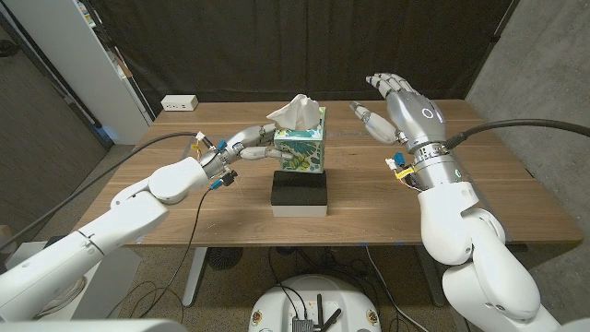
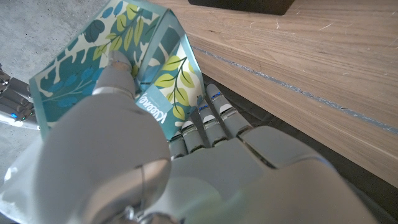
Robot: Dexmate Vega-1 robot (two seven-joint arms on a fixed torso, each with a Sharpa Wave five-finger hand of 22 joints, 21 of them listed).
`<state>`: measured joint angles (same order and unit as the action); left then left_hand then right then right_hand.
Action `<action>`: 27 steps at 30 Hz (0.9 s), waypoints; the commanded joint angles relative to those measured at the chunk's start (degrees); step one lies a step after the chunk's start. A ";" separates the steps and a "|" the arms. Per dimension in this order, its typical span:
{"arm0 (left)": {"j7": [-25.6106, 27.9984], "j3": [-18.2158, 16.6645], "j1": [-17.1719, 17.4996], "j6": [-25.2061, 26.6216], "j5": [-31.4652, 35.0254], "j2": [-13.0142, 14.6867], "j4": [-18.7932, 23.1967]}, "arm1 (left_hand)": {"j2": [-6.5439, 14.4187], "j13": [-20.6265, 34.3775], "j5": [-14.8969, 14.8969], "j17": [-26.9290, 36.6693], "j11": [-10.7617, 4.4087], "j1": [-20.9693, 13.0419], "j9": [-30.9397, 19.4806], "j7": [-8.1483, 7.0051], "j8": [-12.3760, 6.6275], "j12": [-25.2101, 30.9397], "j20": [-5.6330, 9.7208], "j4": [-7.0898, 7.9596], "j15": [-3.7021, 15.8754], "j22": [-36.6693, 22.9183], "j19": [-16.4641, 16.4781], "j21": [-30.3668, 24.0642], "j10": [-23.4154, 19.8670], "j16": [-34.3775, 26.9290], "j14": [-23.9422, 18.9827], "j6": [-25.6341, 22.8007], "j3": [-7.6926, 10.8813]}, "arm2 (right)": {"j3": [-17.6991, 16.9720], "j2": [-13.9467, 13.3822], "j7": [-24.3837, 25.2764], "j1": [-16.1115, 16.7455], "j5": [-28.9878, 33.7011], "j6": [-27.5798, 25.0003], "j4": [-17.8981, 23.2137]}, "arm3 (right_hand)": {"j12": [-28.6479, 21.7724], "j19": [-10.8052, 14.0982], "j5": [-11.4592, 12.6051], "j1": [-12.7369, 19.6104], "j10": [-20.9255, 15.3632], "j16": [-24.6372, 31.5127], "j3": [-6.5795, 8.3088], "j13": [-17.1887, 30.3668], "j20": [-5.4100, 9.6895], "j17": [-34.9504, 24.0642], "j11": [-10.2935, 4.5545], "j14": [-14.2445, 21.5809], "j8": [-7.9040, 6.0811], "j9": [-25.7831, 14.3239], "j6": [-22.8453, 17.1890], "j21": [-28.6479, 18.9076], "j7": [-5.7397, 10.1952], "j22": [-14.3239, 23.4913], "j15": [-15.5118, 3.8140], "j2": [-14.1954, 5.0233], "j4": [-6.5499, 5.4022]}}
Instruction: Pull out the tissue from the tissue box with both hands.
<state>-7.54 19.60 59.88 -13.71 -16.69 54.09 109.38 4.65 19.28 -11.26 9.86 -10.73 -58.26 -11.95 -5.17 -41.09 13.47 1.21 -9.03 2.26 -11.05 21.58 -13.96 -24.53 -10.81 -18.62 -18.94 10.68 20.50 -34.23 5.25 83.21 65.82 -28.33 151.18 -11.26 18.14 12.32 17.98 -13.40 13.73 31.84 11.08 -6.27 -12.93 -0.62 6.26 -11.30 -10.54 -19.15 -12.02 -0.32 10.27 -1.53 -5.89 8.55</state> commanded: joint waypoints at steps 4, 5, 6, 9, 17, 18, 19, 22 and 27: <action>-1.47 0.63 -1.66 -1.62 -0.54 -0.76 -2.19 | 0.27 0.35 -0.39 0.19 0.17 0.04 -1.90 -0.13 -3.34 -0.20 0.19 -0.12 7.50 -0.22 -0.20 0.01 -0.50 0.02 0.36 -0.61 0.42 | 2.52 0.41 -5.36 -4.82 1.05 1.17 -1.24 | 0.03 0.22 0.30 0.07 0.26 -0.14 -0.10 0.18 -0.28 -0.11 -0.01 -0.21 -0.22 -0.21 -0.51 -0.04 0.23 0.28 0.02 0.20 0.27; -1.42 0.66 -1.68 -1.74 -0.54 -0.86 -2.30 | 0.28 0.35 -0.39 0.20 0.16 0.05 -1.90 -0.09 -3.34 -0.21 0.17 -0.11 7.48 -0.22 -0.20 0.01 -0.48 0.01 0.35 -0.59 0.42 | 2.66 0.42 -5.49 -5.12 1.08 1.30 -1.39 | 0.00 0.12 0.33 0.10 0.21 -0.15 -0.11 0.19 -0.21 -0.12 -0.11 -0.23 -0.21 -0.22 -0.52 0.00 0.27 0.28 -0.05 0.16 0.29; -1.37 0.74 -1.79 -1.80 -0.36 -0.94 -2.47 | 0.27 0.36 -0.39 0.19 0.18 0.05 -1.89 -0.11 -3.36 -0.20 0.21 -0.12 7.48 -0.22 -0.21 0.01 -0.50 0.01 0.32 -0.62 0.42 | 2.85 0.47 -5.91 -5.44 1.20 1.29 -1.44 | -0.01 0.12 0.35 0.12 0.18 -0.15 -0.10 0.19 -0.22 -0.12 -0.08 -0.23 -0.23 -0.22 -0.57 0.00 0.29 0.28 -0.04 0.13 0.30; -1.72 1.01 -2.22 -1.95 -0.61 -1.25 -3.12 | 0.28 0.37 -0.39 0.20 0.25 0.05 -1.89 -0.05 -3.37 -0.21 0.18 -0.12 7.52 -0.22 -0.23 0.02 -0.48 0.03 0.39 -0.59 0.44 | 3.07 0.39 -6.67 -6.48 0.81 1.79 -1.76 | -0.01 0.09 0.41 0.21 0.20 -0.14 -0.08 0.19 -0.18 -0.13 -0.25 -0.23 -0.22 -0.23 -0.59 0.01 0.35 0.28 -0.10 0.02 0.34; -2.23 1.63 -3.18 -2.04 -0.84 -1.89 -4.26 | 0.30 0.42 -0.39 0.19 0.19 0.06 -1.87 -0.11 -3.43 -0.23 0.21 -0.13 7.51 -0.23 -0.23 0.03 -0.46 0.03 0.39 -0.57 0.49 | 3.82 0.10 -10.81 -9.67 0.21 2.23 -2.15 | 0.00 -0.06 0.58 0.47 0.28 -0.13 -0.05 0.20 -0.16 -0.15 -0.17 -0.25 -0.19 -0.24 -0.62 0.06 0.40 0.29 -0.14 -0.25 0.47; -2.49 1.76 -3.39 -2.04 -1.01 -1.98 -4.44 | 0.29 0.43 -0.39 0.19 0.13 0.06 -1.87 0.00 -3.45 -0.17 0.19 -0.14 7.45 -0.23 -0.23 0.03 -0.63 0.04 0.42 -0.58 0.50 | 3.90 0.05 -11.44 -10.10 0.10 2.29 -2.13 | 0.01 -0.06 0.59 0.48 0.31 -0.14 -0.05 0.20 -0.14 -0.15 -0.17 -0.28 -0.18 -0.25 -0.60 0.06 0.40 0.29 -0.16 -0.26 0.48; -2.41 1.85 -3.49 -2.00 -0.81 -2.02 -4.46 | 0.30 0.43 -0.39 0.19 0.18 0.05 -1.87 -0.02 -3.44 -0.18 0.16 -0.14 7.46 -0.23 -0.26 0.04 -0.60 0.04 0.42 -0.53 0.51 | 3.88 -0.02 -12.02 -10.44 -0.25 2.39 -2.11 | 0.02 -0.08 0.61 0.51 0.35 -0.15 -0.07 0.20 -0.19 -0.15 -0.09 -0.30 -0.16 -0.25 -0.56 0.07 0.35 0.29 -0.10 -0.28 0.51; -2.59 2.02 -3.76 -2.11 -0.83 -2.14 -4.67 | 0.30 0.45 -0.39 0.19 0.23 0.07 -1.86 -0.07 -3.46 -0.20 0.23 -0.14 7.46 -0.23 -0.25 0.04 -0.57 0.03 0.39 -0.52 0.52 | 3.84 -0.28 -13.59 -11.31 -1.42 2.68 -1.99 | 0.04 -0.13 0.63 0.54 0.44 -0.16 -0.12 0.21 -0.27 -0.15 0.04 -0.34 -0.09 -0.25 -0.44 0.08 0.25 0.29 0.16 -0.24 0.55; -2.69 2.18 -3.93 -2.18 -0.87 -2.22 -4.84 | 0.26 0.47 -0.38 0.19 0.09 0.13 -1.85 -0.01 -3.51 -0.23 0.27 -0.13 7.53 -0.23 -0.21 0.03 -0.51 0.04 0.41 -0.55 0.51 | 3.95 -1.05 -15.69 -12.57 -3.01 3.49 -1.78 | 0.06 -0.28 0.67 0.55 0.54 -0.23 -0.22 0.22 -0.21 -0.17 0.01 -0.53 -0.07 -0.26 -0.42 0.14 0.26 0.30 -0.03 -0.20 0.58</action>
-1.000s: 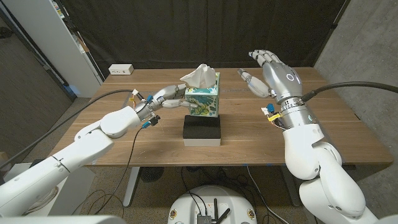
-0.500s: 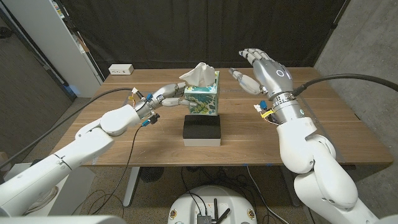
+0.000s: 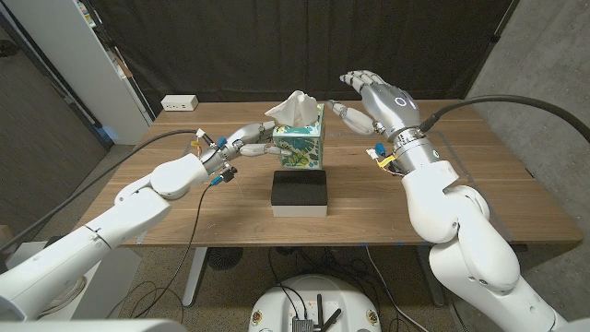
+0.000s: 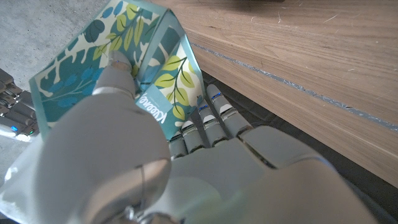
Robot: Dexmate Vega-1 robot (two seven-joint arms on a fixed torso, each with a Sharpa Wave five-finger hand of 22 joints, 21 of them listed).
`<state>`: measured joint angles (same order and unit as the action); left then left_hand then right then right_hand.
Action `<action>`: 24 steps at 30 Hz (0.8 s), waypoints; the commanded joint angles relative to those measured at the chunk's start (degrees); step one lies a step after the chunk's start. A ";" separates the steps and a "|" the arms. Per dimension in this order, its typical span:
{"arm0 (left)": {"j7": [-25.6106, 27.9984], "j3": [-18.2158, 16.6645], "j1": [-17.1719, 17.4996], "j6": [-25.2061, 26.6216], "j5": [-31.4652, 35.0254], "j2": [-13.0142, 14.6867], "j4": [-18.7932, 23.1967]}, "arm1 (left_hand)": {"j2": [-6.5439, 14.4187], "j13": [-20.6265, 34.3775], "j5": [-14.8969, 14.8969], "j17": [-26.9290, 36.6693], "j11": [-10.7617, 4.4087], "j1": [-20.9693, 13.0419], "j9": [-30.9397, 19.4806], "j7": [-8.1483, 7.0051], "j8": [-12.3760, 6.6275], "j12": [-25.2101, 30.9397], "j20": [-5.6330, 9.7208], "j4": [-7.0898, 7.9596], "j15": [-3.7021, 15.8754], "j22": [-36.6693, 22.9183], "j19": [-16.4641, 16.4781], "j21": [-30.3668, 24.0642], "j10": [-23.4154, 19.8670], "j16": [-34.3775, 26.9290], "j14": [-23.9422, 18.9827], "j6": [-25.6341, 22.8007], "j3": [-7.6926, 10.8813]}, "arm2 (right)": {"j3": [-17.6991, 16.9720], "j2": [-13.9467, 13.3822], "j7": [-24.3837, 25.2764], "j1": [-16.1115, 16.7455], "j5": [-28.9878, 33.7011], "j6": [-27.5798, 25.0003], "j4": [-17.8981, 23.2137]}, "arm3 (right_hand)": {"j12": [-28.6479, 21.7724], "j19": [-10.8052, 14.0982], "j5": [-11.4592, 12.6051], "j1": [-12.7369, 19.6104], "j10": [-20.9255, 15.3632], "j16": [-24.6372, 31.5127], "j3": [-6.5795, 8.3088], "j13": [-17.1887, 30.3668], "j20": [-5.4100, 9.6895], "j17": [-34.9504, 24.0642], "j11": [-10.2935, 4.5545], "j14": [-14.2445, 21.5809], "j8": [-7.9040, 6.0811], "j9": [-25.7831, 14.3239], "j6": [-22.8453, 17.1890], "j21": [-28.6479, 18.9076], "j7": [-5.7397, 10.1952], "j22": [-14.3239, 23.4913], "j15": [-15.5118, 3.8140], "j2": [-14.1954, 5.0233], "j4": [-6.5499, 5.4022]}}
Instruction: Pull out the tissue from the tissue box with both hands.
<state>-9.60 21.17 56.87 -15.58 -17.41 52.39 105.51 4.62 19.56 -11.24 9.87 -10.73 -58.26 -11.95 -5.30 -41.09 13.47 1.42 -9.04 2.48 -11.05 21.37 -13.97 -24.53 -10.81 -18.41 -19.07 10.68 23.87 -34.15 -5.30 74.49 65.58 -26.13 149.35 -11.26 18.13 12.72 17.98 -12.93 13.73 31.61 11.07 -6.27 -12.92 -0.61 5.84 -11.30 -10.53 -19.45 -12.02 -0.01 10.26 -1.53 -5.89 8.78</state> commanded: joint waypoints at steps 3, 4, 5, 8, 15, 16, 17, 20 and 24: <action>-0.55 0.58 -0.79 -0.52 -0.09 -0.45 -0.84 | 0.30 0.21 -0.40 0.18 0.13 0.14 -1.85 0.07 -3.54 -0.23 0.05 -0.12 7.28 -0.23 -0.03 0.04 -0.53 0.02 0.16 -0.44 0.53 | 0.52 -1.49 -6.17 -4.41 -4.08 1.52 0.24 | 0.04 -0.35 0.30 0.57 0.06 -0.28 -0.04 0.23 -0.10 -0.20 -0.07 -0.27 -0.05 -0.28 -0.08 0.16 -0.09 0.30 -0.30 -0.24 0.36; -0.54 0.55 -0.74 -0.50 -0.07 -0.37 -0.72 | 0.31 0.21 -0.40 0.18 0.14 0.14 -1.84 0.09 -3.52 -0.25 0.03 -0.12 7.29 -0.23 -0.03 0.04 -0.49 0.03 0.18 -0.37 0.54 | 0.60 -1.60 -6.40 -4.53 -4.16 1.50 0.34 | 0.05 -0.36 0.31 0.58 0.08 -0.28 -0.04 0.23 -0.09 -0.20 -0.07 -0.26 -0.05 -0.28 -0.09 0.17 -0.07 0.30 -0.30 -0.25 0.36; -0.48 0.52 -0.67 -0.53 -0.09 -0.36 -0.65 | 0.31 0.22 -0.40 0.18 0.14 0.14 -1.84 0.06 -3.56 -0.23 0.02 -0.12 7.29 -0.23 -0.02 0.04 -0.53 0.02 0.17 -0.45 0.55 | 0.69 -1.68 -6.78 -4.66 -4.23 1.41 0.49 | 0.04 -0.39 0.32 0.59 0.09 -0.31 -0.05 0.23 -0.06 -0.20 -0.04 -0.34 -0.05 -0.28 -0.09 0.17 -0.10 0.30 -0.36 -0.26 0.36; -0.26 0.41 -0.39 -0.48 -0.01 -0.19 -0.35 | 0.33 0.23 -0.41 0.18 0.15 0.12 -1.84 0.08 -3.56 -0.27 0.04 -0.13 7.25 -0.23 -0.03 0.04 -0.45 0.04 0.22 -0.38 0.58 | 0.72 -2.15 -7.79 -4.88 -5.03 1.53 1.09 | 0.07 -0.48 0.38 0.66 0.19 -0.33 -0.07 0.23 0.03 -0.21 -0.03 -0.42 -0.03 -0.29 -0.07 0.20 -0.13 0.31 -0.25 -0.34 0.39; -0.05 0.22 0.15 -0.80 0.12 0.06 0.07 | 0.33 0.26 -0.41 0.18 0.14 0.11 -1.83 0.12 -3.61 -0.29 0.06 -0.15 7.30 -0.23 -0.02 0.04 -0.43 0.04 0.20 -0.37 0.62 | 1.57 -3.06 -8.53 -5.46 -5.11 2.31 1.90 | 0.10 -0.50 0.45 0.77 0.34 -0.37 -0.10 0.24 0.05 -0.22 -0.13 -0.56 0.01 -0.30 0.02 0.20 -0.14 0.31 -0.20 -0.42 0.43; -0.08 0.17 0.25 -0.84 -0.08 0.06 0.08 | 0.34 0.27 -0.41 0.18 0.13 0.11 -1.82 0.08 -3.61 -0.30 0.04 -0.15 7.25 -0.23 -0.04 0.05 -0.40 0.04 0.22 -0.35 0.63 | 1.69 -3.21 -8.68 -5.58 -5.14 2.53 1.93 | 0.14 -0.51 0.47 0.81 0.46 -0.38 -0.10 0.24 0.05 -0.22 -0.25 -0.59 0.04 -0.30 0.07 0.19 -0.15 0.31 -0.21 -0.44 0.45; 0.12 0.10 0.38 -0.82 0.09 0.12 0.18 | 0.34 0.27 -0.41 0.18 0.15 0.13 -1.82 0.08 -3.61 -0.30 0.06 -0.14 7.28 -0.23 -0.06 0.06 -0.42 0.05 0.25 -0.33 0.62 | 1.87 -3.24 -8.78 -5.66 -5.11 2.63 1.95 | 0.14 -0.51 0.48 0.84 0.47 -0.41 -0.10 0.24 0.07 -0.22 -0.26 -0.65 0.06 -0.30 0.13 0.19 -0.09 0.30 -0.27 -0.45 0.47; 0.10 -0.01 0.57 -0.84 -0.05 0.24 0.27 | 0.33 0.29 -0.40 0.18 0.18 0.17 -1.82 0.11 -3.62 -0.28 0.09 -0.12 7.28 -0.23 -0.07 0.06 -0.46 0.04 0.22 -0.31 0.62 | 2.82 -2.87 -8.36 -5.87 -4.21 2.73 1.72 | 0.04 -0.43 0.60 1.24 0.28 -0.40 0.04 0.24 0.56 -0.19 -0.79 -0.63 0.06 -0.30 0.15 0.15 0.33 0.30 -0.58 -0.74 0.61; 0.05 -0.04 0.68 -0.99 0.06 0.34 0.39 | 0.34 0.31 -0.39 0.19 0.17 0.25 -1.81 0.16 -3.66 -0.30 0.06 -0.08 7.29 -0.23 -0.06 0.06 -0.44 0.02 0.19 -0.32 0.62 | 4.27 -2.43 -8.05 -6.31 -1.58 2.86 1.08 | 0.19 0.25 0.94 2.74 0.80 -0.41 0.71 0.24 1.37 -0.09 -1.49 -0.58 0.10 -0.32 0.44 -0.11 1.09 0.27 -1.43 -1.67 1.10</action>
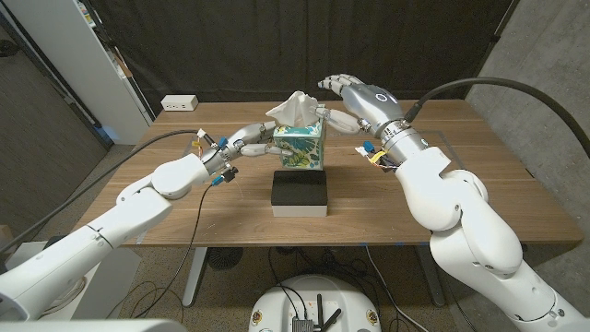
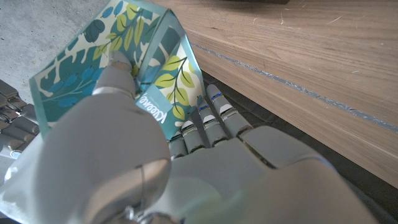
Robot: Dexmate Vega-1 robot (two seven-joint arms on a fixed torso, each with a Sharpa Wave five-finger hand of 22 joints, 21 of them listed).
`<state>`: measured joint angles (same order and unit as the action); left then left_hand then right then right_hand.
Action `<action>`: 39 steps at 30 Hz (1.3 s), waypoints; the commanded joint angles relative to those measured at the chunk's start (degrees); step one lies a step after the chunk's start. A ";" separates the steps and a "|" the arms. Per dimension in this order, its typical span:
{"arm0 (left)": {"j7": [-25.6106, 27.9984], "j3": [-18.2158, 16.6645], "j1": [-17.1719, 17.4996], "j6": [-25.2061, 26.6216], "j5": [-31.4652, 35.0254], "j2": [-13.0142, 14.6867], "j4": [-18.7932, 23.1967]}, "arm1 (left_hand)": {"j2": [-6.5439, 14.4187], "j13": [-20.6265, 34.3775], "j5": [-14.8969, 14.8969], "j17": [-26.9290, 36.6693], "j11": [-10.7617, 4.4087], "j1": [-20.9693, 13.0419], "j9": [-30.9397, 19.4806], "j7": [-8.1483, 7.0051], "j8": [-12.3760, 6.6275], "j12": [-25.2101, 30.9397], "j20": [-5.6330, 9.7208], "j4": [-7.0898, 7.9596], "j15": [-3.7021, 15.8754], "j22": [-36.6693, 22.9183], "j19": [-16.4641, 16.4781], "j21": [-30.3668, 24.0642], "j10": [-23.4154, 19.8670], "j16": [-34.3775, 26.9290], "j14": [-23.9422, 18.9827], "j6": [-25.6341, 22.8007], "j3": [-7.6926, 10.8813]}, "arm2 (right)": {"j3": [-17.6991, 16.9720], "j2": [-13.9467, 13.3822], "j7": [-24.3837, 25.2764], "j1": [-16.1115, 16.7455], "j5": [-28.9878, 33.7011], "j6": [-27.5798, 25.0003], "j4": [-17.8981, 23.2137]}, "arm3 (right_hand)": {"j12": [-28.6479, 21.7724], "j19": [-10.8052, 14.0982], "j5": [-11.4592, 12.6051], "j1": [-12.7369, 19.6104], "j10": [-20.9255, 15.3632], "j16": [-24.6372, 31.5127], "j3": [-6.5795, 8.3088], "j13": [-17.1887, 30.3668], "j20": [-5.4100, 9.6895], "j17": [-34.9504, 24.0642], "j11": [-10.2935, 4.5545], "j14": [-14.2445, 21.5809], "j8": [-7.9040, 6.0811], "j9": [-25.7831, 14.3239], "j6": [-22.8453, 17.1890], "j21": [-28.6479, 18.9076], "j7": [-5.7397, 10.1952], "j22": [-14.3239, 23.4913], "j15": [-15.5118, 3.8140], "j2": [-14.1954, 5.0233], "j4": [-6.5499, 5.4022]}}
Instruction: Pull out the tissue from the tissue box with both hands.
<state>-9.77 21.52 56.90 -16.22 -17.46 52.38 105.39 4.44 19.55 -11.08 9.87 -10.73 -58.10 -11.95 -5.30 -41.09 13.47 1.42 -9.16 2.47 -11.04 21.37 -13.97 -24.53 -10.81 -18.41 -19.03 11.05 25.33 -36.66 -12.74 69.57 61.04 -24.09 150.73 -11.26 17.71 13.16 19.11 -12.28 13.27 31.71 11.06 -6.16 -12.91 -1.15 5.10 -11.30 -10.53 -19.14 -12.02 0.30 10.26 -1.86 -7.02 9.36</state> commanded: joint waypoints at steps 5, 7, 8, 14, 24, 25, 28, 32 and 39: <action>0.37 -0.33 0.56 0.29 0.38 0.44 0.67 | 0.54 0.34 -0.55 0.18 0.24 0.15 -1.80 0.20 -3.70 -0.29 0.03 0.06 7.28 -0.23 -0.05 0.06 -0.47 0.02 0.21 -0.35 0.27 | 2.32 0.09 -1.10 -1.97 0.66 2.20 -0.80 | 0.18 1.41 0.69 3.11 0.32 0.02 1.17 0.24 1.50 0.08 -1.20 0.31 -0.05 -0.34 0.00 -0.35 1.27 0.23 -1.47 -0.88 1.02; -0.01 -0.27 0.48 0.29 -0.06 0.40 0.56 | 0.53 0.35 -0.55 0.18 0.27 0.18 -1.79 0.14 -3.70 -0.29 0.04 0.07 7.25 -0.24 -0.05 0.06 -0.48 0.05 0.27 -0.32 0.26 | 2.04 0.20 -1.29 -2.29 -0.88 2.59 -1.00 | 0.09 1.91 0.72 4.47 0.24 -0.03 1.54 0.22 1.71 0.26 -1.24 0.44 -0.57 -0.37 -1.26 -0.47 1.88 0.21 -1.54 -0.92 1.31; 0.26 -0.28 0.53 0.30 0.24 0.39 0.62 | 0.54 0.36 -0.54 0.19 0.32 0.22 -1.79 0.15 -3.70 -0.31 0.00 0.09 7.26 -0.24 -0.06 0.06 -0.44 0.04 0.27 -0.28 0.26 | 2.19 0.40 -1.45 -2.44 -1.00 2.42 -1.08 | -0.02 2.36 0.70 5.05 0.03 0.00 1.65 0.22 2.00 0.33 -1.60 0.60 -0.77 -0.38 -1.85 -0.61 2.21 0.20 -1.75 -0.87 1.38; 0.43 -0.34 0.62 0.33 0.21 0.33 0.70 | 0.55 0.39 -0.54 0.18 0.32 0.24 -1.78 0.16 -3.76 -0.22 0.07 0.07 7.28 -0.24 -0.09 0.08 -0.67 0.04 0.25 -0.32 0.30 | 2.41 0.43 -1.95 -3.74 -2.48 2.84 -1.78 | -0.18 3.89 0.25 7.88 -0.33 0.04 1.94 0.17 3.24 0.67 -2.05 1.27 -1.82 -0.48 -5.16 -0.98 2.42 0.17 -2.43 -0.45 1.52; 0.24 -0.01 0.35 0.95 0.37 0.32 1.18 | 0.55 0.43 -0.51 0.19 0.36 0.45 -1.76 0.22 -3.84 -0.30 0.04 0.14 7.21 -0.24 -0.08 0.08 -0.50 0.03 0.27 -0.34 0.28 | 2.20 -0.08 10.62 -2.22 -3.60 6.95 -4.93 | -1.12 11.33 -2.35 24.48 -7.56 2.45 1.11 0.19 7.17 0.23 -4.93 7.52 -10.06 -2.19 -26.71 -2.65 4.66 0.36 -5.65 1.38 1.76; 0.24 0.00 0.36 0.97 0.34 0.30 1.20 | 0.57 0.44 -0.51 0.19 0.37 0.46 -1.76 0.23 -3.85 -0.29 0.01 0.15 7.21 -0.24 -0.09 0.08 -0.53 0.03 0.28 -0.32 0.28 | 2.24 -0.05 12.58 -1.92 -3.49 7.57 -5.45 | -1.06 11.66 -2.54 26.79 -8.29 2.94 0.83 0.23 7.39 -0.09 -5.17 8.25 -12.08 -2.79 -30.32 -2.67 5.02 0.40 -6.17 1.72 1.69; 0.28 0.07 0.37 1.20 0.38 0.32 1.35 | 0.59 0.45 -0.51 0.19 0.44 0.49 -1.75 0.27 -3.87 -0.32 0.06 0.15 7.19 -0.24 -0.07 0.07 -0.45 0.04 0.30 -0.34 0.30 | 2.59 0.29 16.15 -1.50 -2.63 8.24 -6.46 | -1.54 12.96 -2.57 30.01 -10.91 4.10 0.25 0.40 8.63 -1.04 -6.53 9.44 -15.35 -3.91 -35.40 -3.07 4.99 0.51 -7.99 1.18 1.21; 0.64 -0.01 0.64 1.27 0.47 0.31 1.55 | 0.65 0.47 -0.51 0.20 0.33 0.52 -1.75 0.21 -3.87 -0.34 0.05 0.16 7.24 -0.24 -0.11 0.09 -0.42 0.02 0.27 -0.25 0.33 | 2.88 0.57 16.07 -1.80 -2.12 7.79 -6.69 | -1.61 13.36 -2.66 30.62 -11.42 4.46 -0.04 0.47 8.90 -1.36 -6.81 9.75 -15.83 -4.25 -35.67 -3.23 4.92 0.54 -8.40 1.08 1.11; 0.86 -0.13 0.94 1.58 0.55 0.55 1.98 | 0.70 0.50 -0.51 0.19 0.31 0.52 -1.74 0.26 -3.89 -0.34 0.04 0.13 7.24 -0.25 -0.07 0.07 -0.44 0.02 0.26 -0.19 0.38 | 2.73 0.57 16.42 -2.07 -2.66 7.78 -6.98 | -1.60 13.48 -2.79 31.28 -11.81 4.72 -0.42 0.53 8.98 -1.70 -7.00 9.74 -16.24 -4.43 -35.90 -3.27 4.99 0.58 -8.31 1.06 1.06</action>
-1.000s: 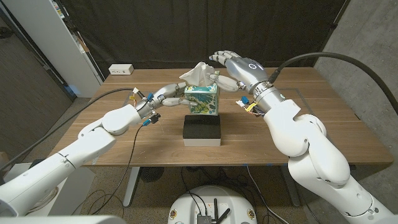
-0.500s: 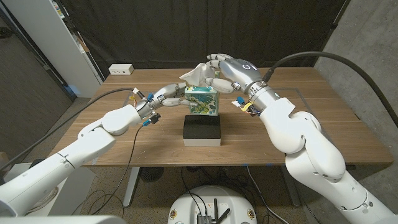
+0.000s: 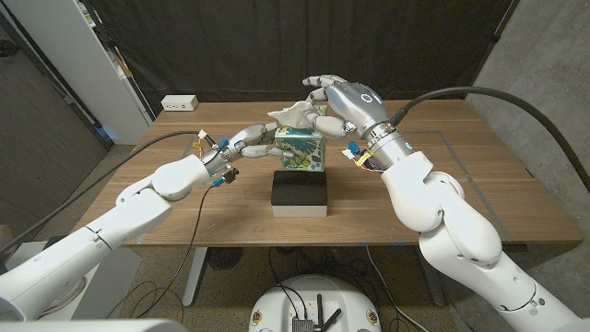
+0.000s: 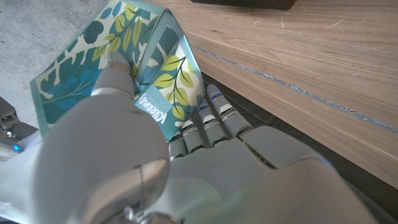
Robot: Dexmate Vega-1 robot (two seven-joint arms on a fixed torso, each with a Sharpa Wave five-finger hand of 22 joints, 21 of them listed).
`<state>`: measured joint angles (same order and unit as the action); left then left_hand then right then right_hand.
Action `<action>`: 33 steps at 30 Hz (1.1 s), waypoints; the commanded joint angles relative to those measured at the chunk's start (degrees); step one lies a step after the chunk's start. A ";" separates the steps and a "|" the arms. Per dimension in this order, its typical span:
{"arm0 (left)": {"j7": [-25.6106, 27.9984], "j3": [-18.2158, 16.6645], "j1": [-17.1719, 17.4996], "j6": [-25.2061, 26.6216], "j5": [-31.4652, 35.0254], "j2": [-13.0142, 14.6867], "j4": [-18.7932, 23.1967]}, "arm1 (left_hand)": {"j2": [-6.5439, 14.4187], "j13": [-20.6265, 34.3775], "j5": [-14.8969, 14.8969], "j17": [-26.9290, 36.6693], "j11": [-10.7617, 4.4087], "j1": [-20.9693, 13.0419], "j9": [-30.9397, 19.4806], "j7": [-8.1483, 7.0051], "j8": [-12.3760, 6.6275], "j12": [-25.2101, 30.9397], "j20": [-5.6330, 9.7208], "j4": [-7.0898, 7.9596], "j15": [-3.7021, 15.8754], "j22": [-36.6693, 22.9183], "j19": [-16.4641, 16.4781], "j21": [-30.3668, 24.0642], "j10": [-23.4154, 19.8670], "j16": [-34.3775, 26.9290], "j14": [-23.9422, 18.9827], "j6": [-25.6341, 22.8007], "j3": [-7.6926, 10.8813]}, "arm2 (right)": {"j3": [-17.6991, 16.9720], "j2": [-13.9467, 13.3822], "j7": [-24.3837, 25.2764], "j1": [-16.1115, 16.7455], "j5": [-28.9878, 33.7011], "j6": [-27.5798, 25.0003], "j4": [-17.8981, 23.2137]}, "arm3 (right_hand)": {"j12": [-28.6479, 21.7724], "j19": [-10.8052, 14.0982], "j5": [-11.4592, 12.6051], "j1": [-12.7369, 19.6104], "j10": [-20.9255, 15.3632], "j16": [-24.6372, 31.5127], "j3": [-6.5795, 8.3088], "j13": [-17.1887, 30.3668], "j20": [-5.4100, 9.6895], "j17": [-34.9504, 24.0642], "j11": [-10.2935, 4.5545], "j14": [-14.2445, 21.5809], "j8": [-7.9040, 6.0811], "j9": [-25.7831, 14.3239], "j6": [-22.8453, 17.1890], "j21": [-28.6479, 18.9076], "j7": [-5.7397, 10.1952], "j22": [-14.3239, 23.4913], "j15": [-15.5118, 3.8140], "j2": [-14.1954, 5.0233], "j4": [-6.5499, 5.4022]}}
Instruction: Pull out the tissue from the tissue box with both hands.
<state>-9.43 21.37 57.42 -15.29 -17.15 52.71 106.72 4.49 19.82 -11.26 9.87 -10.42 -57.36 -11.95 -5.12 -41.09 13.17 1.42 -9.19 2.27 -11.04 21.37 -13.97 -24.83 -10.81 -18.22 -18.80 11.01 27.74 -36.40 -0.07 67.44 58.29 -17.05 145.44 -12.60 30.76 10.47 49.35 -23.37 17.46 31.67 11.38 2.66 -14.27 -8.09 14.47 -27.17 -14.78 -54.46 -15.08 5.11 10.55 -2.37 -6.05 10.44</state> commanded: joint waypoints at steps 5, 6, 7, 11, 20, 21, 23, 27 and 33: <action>0.13 0.18 0.27 1.11 0.01 0.33 0.90 | 0.61 0.25 -0.32 0.17 0.01 -0.23 -1.73 0.05 -3.93 -0.02 0.01 0.10 7.44 -0.25 -0.09 0.08 -0.20 0.04 0.08 -0.45 0.44 | 0.33 0.54 4.25 -0.14 -0.40 0.65 -2.04 | -0.23 0.46 -0.15 1.36 -0.84 0.69 -0.61 0.25 0.13 -0.55 0.11 0.38 -0.52 -0.15 -0.67 -0.22 0.24 0.30 -7.87 0.09 -0.06; 0.21 0.19 0.28 1.14 0.10 0.33 0.96 | 0.62 0.26 -0.32 0.17 -0.02 -0.22 -1.72 0.04 -3.95 -0.01 0.00 0.10 7.46 -0.25 -0.07 0.07 -0.23 0.04 0.07 -0.46 0.45 | 0.31 0.63 4.36 -0.18 -0.58 0.59 -2.11 | -0.23 0.50 -0.16 1.45 -0.89 0.74 -0.68 0.26 0.11 -0.60 0.12 0.39 -0.56 -0.16 -0.68 -0.24 0.23 0.30 -7.80 0.11 -0.07; 0.36 0.19 0.32 1.19 0.27 0.35 1.05 | 0.62 0.26 -0.32 0.17 -0.01 -0.22 -1.72 0.03 -3.95 -0.02 0.02 0.10 7.46 -0.25 -0.09 0.08 -0.22 0.04 0.06 -0.45 0.45 | 0.27 0.76 4.55 -0.24 -0.83 0.56 -2.21 | -0.29 0.46 -0.18 1.53 -1.11 0.77 -0.77 0.27 0.09 -0.67 0.09 0.35 -0.62 -0.16 -0.74 -0.22 0.25 0.31 -7.82 0.12 -0.09; 0.39 0.13 0.49 1.47 0.21 0.53 1.41 | 0.60 0.27 -0.32 0.16 0.02 -0.24 -1.72 0.03 -3.98 -0.03 -0.02 0.07 7.44 -0.25 -0.12 0.09 -0.19 0.05 0.07 -0.49 0.47 | 0.10 1.44 5.95 -0.39 -1.92 0.45 -2.74 | -0.25 0.51 -0.23 1.82 -1.25 0.95 -1.09 0.31 -0.01 -0.91 0.13 0.31 -0.78 -0.15 -0.81 -0.24 0.07 0.32 -7.76 0.15 -0.17; 0.95 -0.36 1.34 1.82 0.30 1.13 2.44 | 0.58 0.30 -0.34 0.15 -0.10 -0.29 -1.71 -0.05 -4.04 -0.02 0.06 0.00 7.44 -0.25 -0.09 0.08 -0.23 0.05 0.06 -0.49 0.53 | -0.14 2.63 9.30 -0.70 -3.46 0.06 -3.17 | -0.43 0.72 -0.26 2.31 -2.17 1.43 -1.64 0.39 -0.10 -1.40 0.21 0.56 -1.09 -0.14 -0.95 -0.34 -0.35 0.37 -8.06 0.03 -0.34; 1.00 -0.41 1.43 1.88 0.36 1.22 2.58 | 0.59 0.30 -0.34 0.15 -0.06 -0.29 -1.70 0.04 -4.05 -0.04 0.06 0.00 7.44 -0.25 -0.10 0.09 -0.19 0.05 0.07 -0.49 0.54 | -0.12 2.78 9.90 -0.73 -3.49 0.10 -3.24 | -0.46 0.77 -0.25 2.38 -2.32 1.55 -1.72 0.40 -0.10 -1.49 0.20 0.70 -1.11 -0.15 -0.89 -0.36 -0.35 0.38 -8.18 0.00 -0.37; 1.08 -0.53 1.63 1.84 0.28 1.30 2.76 | 0.59 0.31 -0.34 0.15 -0.07 -0.29 -1.70 0.01 -4.05 -0.05 0.04 0.00 7.42 -0.25 -0.10 0.09 -0.17 0.06 0.09 -0.47 0.55 | -0.14 2.99 11.21 -0.78 -3.63 0.33 -3.42 | -0.53 0.80 -0.25 2.46 -2.59 1.66 -1.84 0.42 -0.06 -1.59 0.17 0.77 -1.16 -0.18 -0.86 -0.38 -0.34 0.39 -8.17 -0.01 -0.39; 1.20 -0.69 1.90 1.74 0.29 1.40 3.01 | 0.59 0.32 -0.34 0.16 -0.12 -0.28 -1.69 0.03 -4.10 -0.04 0.05 0.00 7.48 -0.25 -0.08 0.08 -0.21 0.07 0.11 -0.52 0.56 | -0.31 3.56 13.53 -0.84 -4.70 0.84 -3.95 | -0.62 1.02 -0.26 2.61 -3.00 1.89 -2.11 0.46 -0.01 -1.83 -0.01 0.90 -1.34 -0.27 -0.90 -0.49 -0.39 0.41 -8.28 -0.05 -0.46; 1.58 -1.00 2.35 2.08 0.57 1.76 3.74 | 0.62 0.35 -0.34 0.16 -0.10 -0.25 -1.68 0.00 -4.09 -0.09 -0.01 0.01 7.41 -0.25 -0.08 0.08 -0.11 0.08 0.16 -0.37 0.60 | -0.33 4.11 15.14 -1.24 -5.57 0.68 -4.42 | -0.74 1.11 -0.27 2.83 -3.63 2.24 -2.52 0.52 0.05 -2.21 -0.17 1.04 -1.56 -0.30 -0.95 -0.55 -0.35 0.45 -8.57 -0.08 -0.53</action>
<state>-8.43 20.89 59.02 -13.61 -16.83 53.92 109.40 4.71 20.09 -11.24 9.87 -10.42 -57.60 -11.95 -5.24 -41.09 13.18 1.42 -9.09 2.27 -11.04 21.37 -13.97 -24.83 -10.81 -18.22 -18.72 11.11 27.64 -33.62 11.16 66.75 54.42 -16.63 142.08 -12.99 31.16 10.40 51.45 -26.20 19.29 29.52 11.61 2.65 -16.12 -8.11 14.98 -28.41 -14.77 -55.06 -15.08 5.10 10.82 -2.25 -5.89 10.03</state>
